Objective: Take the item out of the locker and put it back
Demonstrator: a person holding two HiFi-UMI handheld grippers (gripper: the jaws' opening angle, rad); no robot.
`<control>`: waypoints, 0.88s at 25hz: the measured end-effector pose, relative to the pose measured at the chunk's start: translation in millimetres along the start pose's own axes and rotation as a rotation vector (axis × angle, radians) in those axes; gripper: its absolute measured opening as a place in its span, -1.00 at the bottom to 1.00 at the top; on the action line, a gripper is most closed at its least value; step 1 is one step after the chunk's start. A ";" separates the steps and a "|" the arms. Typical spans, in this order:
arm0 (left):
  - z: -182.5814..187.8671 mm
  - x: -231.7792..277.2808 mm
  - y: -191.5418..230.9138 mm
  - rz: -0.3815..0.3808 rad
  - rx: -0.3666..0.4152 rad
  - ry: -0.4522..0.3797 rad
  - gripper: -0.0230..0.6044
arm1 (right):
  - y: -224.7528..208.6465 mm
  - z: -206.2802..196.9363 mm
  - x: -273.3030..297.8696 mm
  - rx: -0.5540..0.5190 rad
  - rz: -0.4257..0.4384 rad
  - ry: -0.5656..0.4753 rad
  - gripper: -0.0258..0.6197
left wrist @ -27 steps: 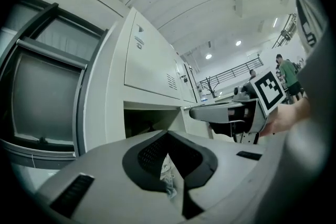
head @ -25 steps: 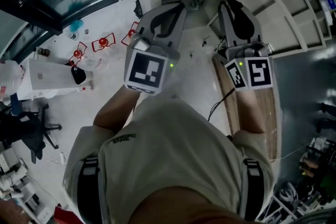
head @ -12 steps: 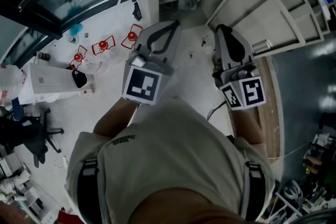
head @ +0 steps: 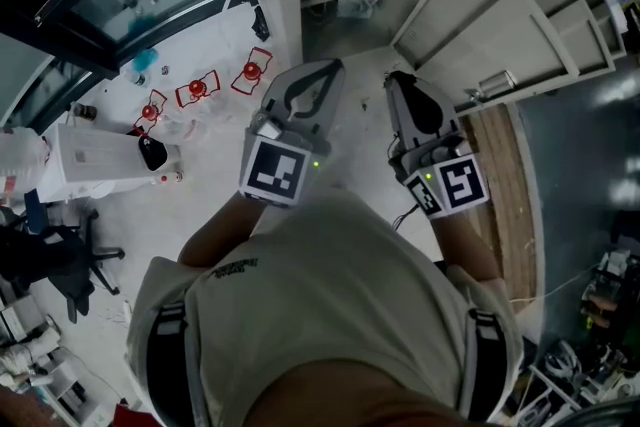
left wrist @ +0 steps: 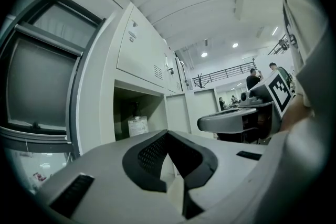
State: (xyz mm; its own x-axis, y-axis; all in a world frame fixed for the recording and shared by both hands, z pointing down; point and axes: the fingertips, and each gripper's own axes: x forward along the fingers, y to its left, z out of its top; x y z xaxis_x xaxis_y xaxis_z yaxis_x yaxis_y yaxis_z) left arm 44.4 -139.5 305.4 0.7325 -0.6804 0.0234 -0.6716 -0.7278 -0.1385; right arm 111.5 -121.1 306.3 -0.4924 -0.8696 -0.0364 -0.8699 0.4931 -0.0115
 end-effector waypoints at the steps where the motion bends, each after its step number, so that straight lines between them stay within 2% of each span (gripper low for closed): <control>1: -0.1 -0.2 -0.4 0.000 -0.001 0.000 -0.89 | 0.5 -0.5 -0.2 0.004 0.000 0.002 -0.92; 11: -5.7 -0.2 -1.8 -0.016 0.001 0.019 -0.89 | 6.2 0.6 -2.3 0.006 0.001 0.004 -0.92; 22: 0.5 -1.8 -3.5 -0.025 -0.006 -0.003 -0.89 | 6.3 8.6 -6.5 -0.007 -0.016 -0.010 -0.92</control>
State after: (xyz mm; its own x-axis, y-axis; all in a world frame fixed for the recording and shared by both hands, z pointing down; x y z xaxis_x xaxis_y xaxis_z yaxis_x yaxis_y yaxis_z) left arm 45.5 -135.8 305.4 0.7494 -0.6616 0.0239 -0.6537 -0.7452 -0.1315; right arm 109.5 -112.2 297.8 -0.4780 -0.8772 -0.0458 -0.8780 0.4787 -0.0054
